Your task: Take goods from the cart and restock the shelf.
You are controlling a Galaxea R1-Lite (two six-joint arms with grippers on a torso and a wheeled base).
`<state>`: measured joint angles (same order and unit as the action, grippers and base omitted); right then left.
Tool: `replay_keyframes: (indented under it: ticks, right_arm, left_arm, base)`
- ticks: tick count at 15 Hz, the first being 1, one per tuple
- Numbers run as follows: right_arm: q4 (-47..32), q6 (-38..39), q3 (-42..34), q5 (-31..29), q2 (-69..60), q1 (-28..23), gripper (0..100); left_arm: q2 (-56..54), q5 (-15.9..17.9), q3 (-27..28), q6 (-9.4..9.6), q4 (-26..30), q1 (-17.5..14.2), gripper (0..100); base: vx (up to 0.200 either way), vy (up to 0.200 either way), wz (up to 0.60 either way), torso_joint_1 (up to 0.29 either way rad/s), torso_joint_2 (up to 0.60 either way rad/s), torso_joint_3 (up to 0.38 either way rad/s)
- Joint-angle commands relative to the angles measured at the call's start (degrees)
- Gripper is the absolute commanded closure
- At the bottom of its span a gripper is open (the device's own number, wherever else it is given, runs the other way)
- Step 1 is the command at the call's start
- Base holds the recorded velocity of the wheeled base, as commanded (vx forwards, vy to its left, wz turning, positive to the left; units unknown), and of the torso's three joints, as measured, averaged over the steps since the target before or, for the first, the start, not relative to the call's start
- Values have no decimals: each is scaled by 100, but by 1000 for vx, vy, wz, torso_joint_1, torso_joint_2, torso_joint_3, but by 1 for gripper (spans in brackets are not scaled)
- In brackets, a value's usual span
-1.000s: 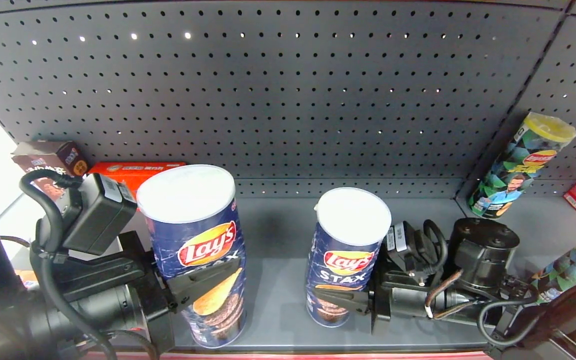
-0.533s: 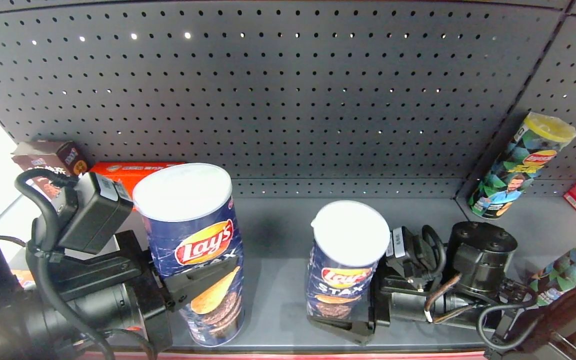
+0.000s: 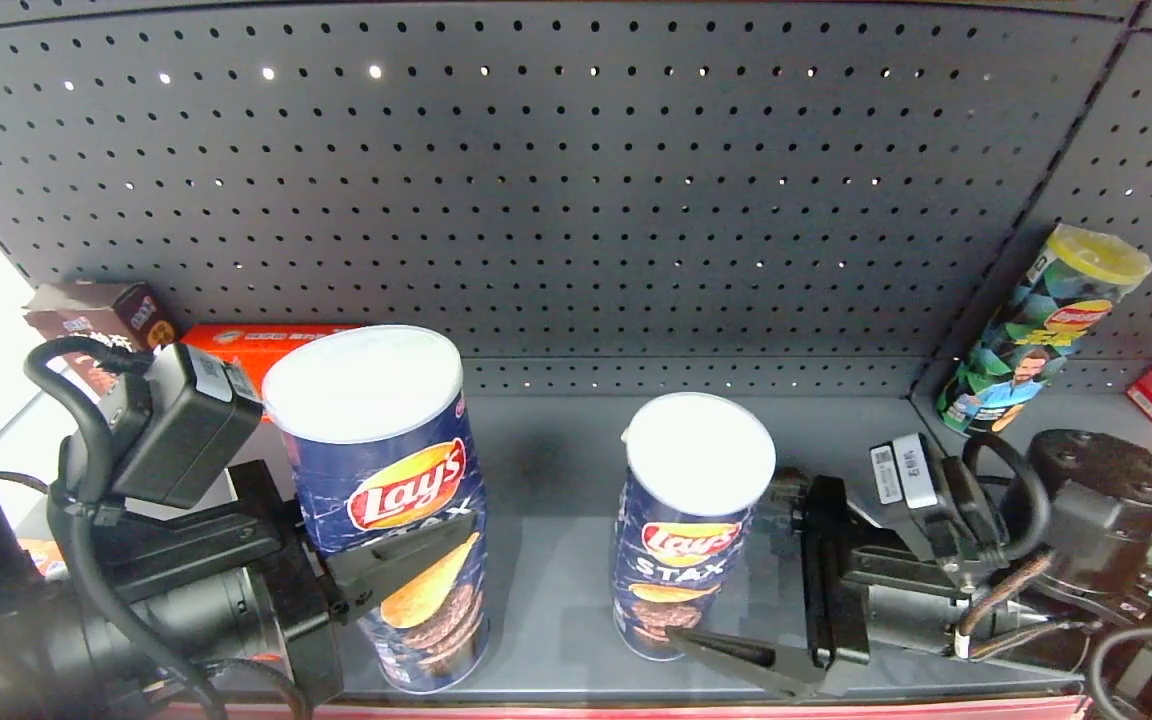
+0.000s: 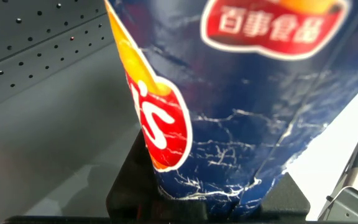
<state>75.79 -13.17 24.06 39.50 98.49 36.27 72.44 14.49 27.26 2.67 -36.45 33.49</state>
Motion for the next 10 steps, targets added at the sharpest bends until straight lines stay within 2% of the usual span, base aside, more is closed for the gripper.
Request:
replay_keyframes:
  ticks: [1, 4, 7, 10]
  right_arm:
    - [-389, -2, -156, -3, -963, -102, 0]
    - [-1295, -2, -156, -47, -1789, -146, 0]
    - [-2015, -2, -148, -390, -2651, -111, 0]
    - [-3053, -28, -359, -1190, -3723, -67, 0]
  left_arm:
    - [-1, 1, 8, -3, -2, 9, 100]
    - [-1, 1, -1, 5, -2, 17, 100]
    - [-1, 1, 16, 5, -11, 17, 100]
    - [-133, 1, 8, 5, -11, 9, 100]
  base:
    - [0, 0, 0, 0, 0, 0]
    - [0, 0, 0, 0, 0, 0]
    - [0, 0, 0, 0, 0, 0]
    - [0, 0, 0, 0, 0, 0]
